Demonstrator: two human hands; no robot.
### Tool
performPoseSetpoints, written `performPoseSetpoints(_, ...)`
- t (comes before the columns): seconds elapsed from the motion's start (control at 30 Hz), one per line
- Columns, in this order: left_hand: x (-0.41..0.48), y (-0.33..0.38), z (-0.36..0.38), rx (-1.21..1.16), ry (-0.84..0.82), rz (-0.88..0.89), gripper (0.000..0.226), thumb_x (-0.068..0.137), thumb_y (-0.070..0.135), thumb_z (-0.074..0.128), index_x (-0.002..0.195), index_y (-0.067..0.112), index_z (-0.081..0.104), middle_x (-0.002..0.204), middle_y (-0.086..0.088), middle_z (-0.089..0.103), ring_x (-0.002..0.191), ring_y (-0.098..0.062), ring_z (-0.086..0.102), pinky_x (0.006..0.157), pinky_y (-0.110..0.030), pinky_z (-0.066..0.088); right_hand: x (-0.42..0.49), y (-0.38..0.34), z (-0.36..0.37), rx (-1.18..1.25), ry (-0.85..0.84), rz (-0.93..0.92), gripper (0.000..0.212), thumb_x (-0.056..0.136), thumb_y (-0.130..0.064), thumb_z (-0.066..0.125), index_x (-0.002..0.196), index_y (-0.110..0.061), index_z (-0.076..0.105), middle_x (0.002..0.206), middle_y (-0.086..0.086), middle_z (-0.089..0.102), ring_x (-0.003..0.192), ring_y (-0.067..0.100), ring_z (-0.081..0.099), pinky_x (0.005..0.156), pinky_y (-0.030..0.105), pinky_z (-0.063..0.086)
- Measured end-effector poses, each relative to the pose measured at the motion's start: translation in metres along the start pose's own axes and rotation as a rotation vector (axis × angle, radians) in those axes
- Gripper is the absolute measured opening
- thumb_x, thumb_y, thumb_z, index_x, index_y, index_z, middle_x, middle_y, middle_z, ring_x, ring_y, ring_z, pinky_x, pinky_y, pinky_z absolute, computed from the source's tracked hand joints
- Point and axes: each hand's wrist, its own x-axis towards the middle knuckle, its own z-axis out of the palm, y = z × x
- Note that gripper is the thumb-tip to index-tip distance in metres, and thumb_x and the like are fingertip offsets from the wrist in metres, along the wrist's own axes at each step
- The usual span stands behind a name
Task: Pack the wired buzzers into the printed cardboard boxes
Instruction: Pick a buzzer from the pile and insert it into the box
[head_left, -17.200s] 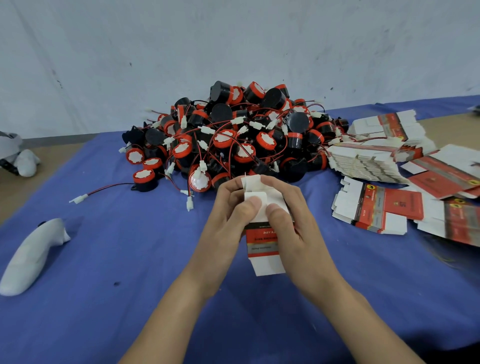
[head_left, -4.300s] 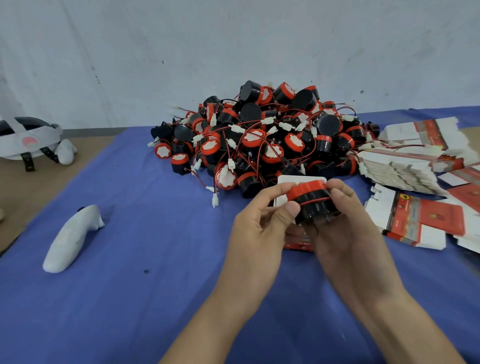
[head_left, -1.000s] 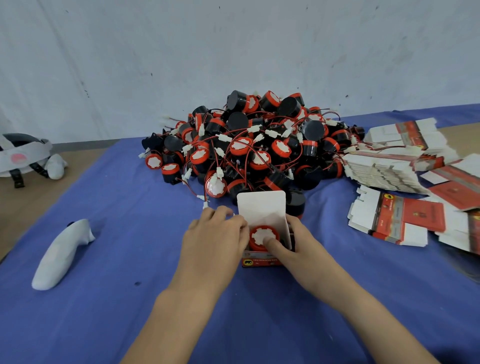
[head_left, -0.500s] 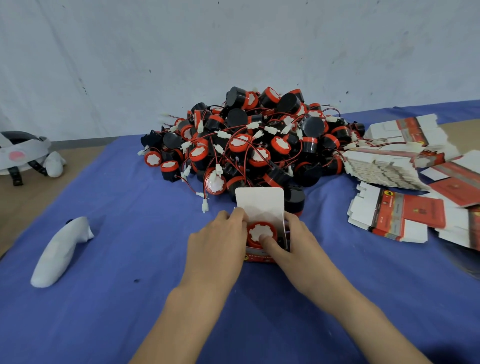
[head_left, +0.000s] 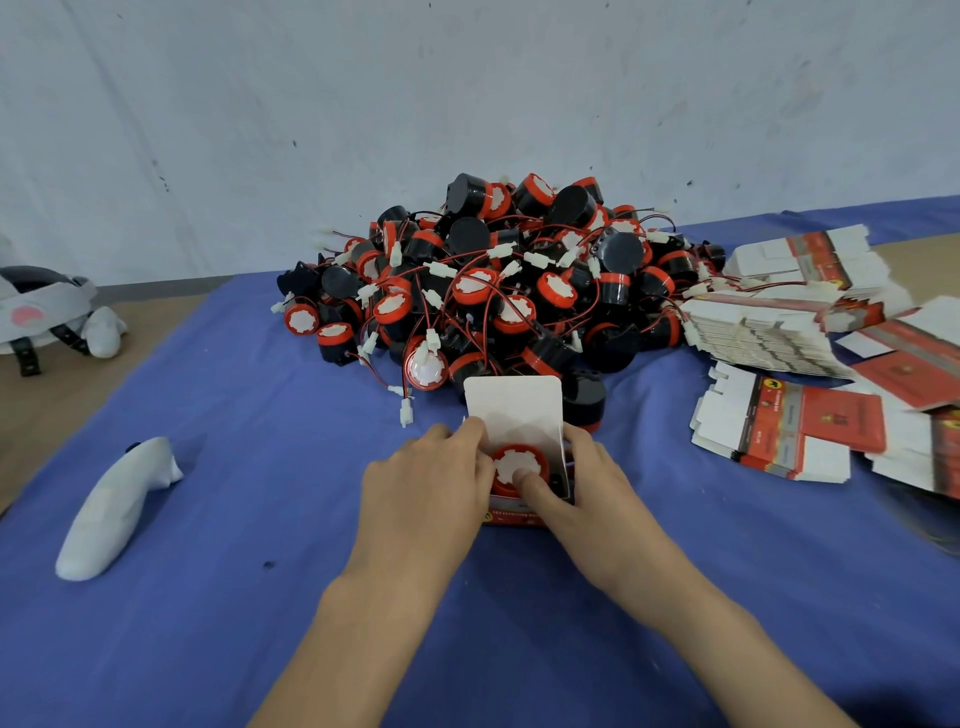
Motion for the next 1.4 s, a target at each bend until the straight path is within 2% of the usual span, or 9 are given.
performPoseSetpoints(0.27, 0.008, -0.002, -0.009, 0.125, -0.065, 0.03, 0.024, 0.093, 0.03, 0.037, 0.083, 0.026, 0.058, 0.068, 0.003, 0.05, 0.056, -0.013, 0.04, 0.049, -0.028, 0.021, -0.002, -0.001, -0.001, -0.021, -0.003, -0.005, 0.032, 0.097, -0.046, 0.056, 0.127, -0.044, 0.046, 0.117, -0.015, 0.052, 0.112, 0.009, 0.051, 0.099, 0.036, 0.048)
performPoseSetpoints(0.53, 0.026, 0.0, -0.021, 0.135, -0.302, 0.071, 0.027, 0.092, 0.027, 0.043, 0.066, 0.022, 0.049, 0.065, 0.004, 0.046, 0.055, -0.015, 0.04, 0.052, -0.028, 0.023, -0.002, 0.0, -0.002, -0.031, -0.017, -0.029, 0.032, 0.098, -0.046, 0.056, 0.127, -0.047, 0.045, 0.118, -0.017, 0.051, 0.113, 0.009, 0.05, 0.099, 0.034, 0.047)
performPoseSetpoints(0.8, 0.03, 0.006, -0.02, 0.141, -0.366, 0.037, 0.024, 0.097, 0.03, 0.041, 0.076, 0.023, 0.05, 0.07, 0.004, 0.047, 0.058, -0.015, 0.042, 0.052, -0.028, 0.023, -0.001, 0.003, -0.003, -0.05, -0.035, -0.068, 0.033, 0.097, -0.051, 0.052, 0.129, -0.053, 0.041, 0.117, -0.021, 0.049, 0.112, 0.006, 0.048, 0.095, 0.029, 0.046)
performPoseSetpoints(0.93, 0.027, -0.001, -0.017, -0.07, -0.336, 0.054, 0.028, 0.096, 0.027, 0.04, 0.077, 0.022, 0.06, 0.073, 0.002, 0.057, 0.066, -0.02, 0.054, 0.055, -0.031, 0.04, 0.001, 0.003, -0.007, -0.024, -0.05, -0.072, 0.026, 0.099, -0.045, 0.054, 0.124, -0.05, 0.046, 0.121, -0.016, 0.054, 0.116, 0.008, 0.051, 0.099, 0.035, 0.048)
performPoseSetpoints(1.0, 0.02, -0.009, -0.015, -0.324, -0.321, 0.054, 0.028, 0.098, 0.029, 0.041, 0.092, 0.03, 0.068, 0.077, 0.007, 0.066, 0.074, -0.015, 0.062, 0.064, -0.032, 0.052, 0.002, 0.001, -0.01, 0.004, -0.065, -0.062, 0.026, 0.1, -0.043, 0.055, 0.124, -0.049, 0.048, 0.122, -0.015, 0.056, 0.117, 0.009, 0.052, 0.1, 0.037, 0.049)
performPoseSetpoints(1.07, 0.01, -0.017, -0.012, -0.661, -0.286, 0.02, 0.026, 0.102, 0.036, 0.041, 0.111, 0.044, 0.065, 0.078, 0.015, 0.066, 0.077, -0.003, 0.063, 0.068, -0.021, 0.052, 0.003, 0.0, -0.014, 0.03, -0.089, -0.062, 0.028, 0.1, -0.041, 0.056, 0.126, -0.048, 0.049, 0.123, -0.013, 0.059, 0.117, 0.008, 0.055, 0.101, 0.037, 0.049)
performPoseSetpoints(1.13, 0.0, -0.022, -0.006, -0.894, -0.222, -0.034, 0.027, 0.105, 0.039, 0.037, 0.118, 0.048, 0.058, 0.077, 0.006, 0.061, 0.075, -0.003, 0.061, 0.073, -0.024, 0.054, 0.003, -0.001, -0.016, 0.044, -0.111, -0.06, 0.032, 0.1, -0.041, 0.057, 0.13, -0.047, 0.048, 0.124, -0.013, 0.06, 0.116, 0.005, 0.056, 0.101, 0.035, 0.049)
performPoseSetpoints(1.27, -0.007, -0.022, 0.0, -1.053, -0.195, -0.145, 0.027, 0.108, 0.028, 0.034, 0.125, 0.04, 0.052, 0.099, 0.008, 0.07, 0.104, -0.009, 0.066, 0.092, -0.049, 0.053, -0.001, -0.003, -0.017, 0.045, -0.11, -0.071, 0.039, 0.1, -0.039, 0.058, 0.136, -0.048, 0.044, 0.127, -0.018, 0.059, 0.115, -0.001, 0.057, 0.1, 0.029, 0.049)
performPoseSetpoints(1.4, -0.005, -0.022, -0.001, -1.161, -0.288, -0.207, 0.018, 0.107, 0.027, 0.042, 0.117, 0.036, 0.055, 0.101, 0.012, 0.074, 0.103, -0.003, 0.067, 0.089, -0.036, 0.058, -0.003, -0.004, -0.016, 0.084, -0.118, -0.094, 0.039, 0.099, -0.036, 0.06, 0.13, -0.053, 0.043, 0.126, -0.025, 0.059, 0.113, -0.011, 0.055, 0.087, 0.01, 0.048)
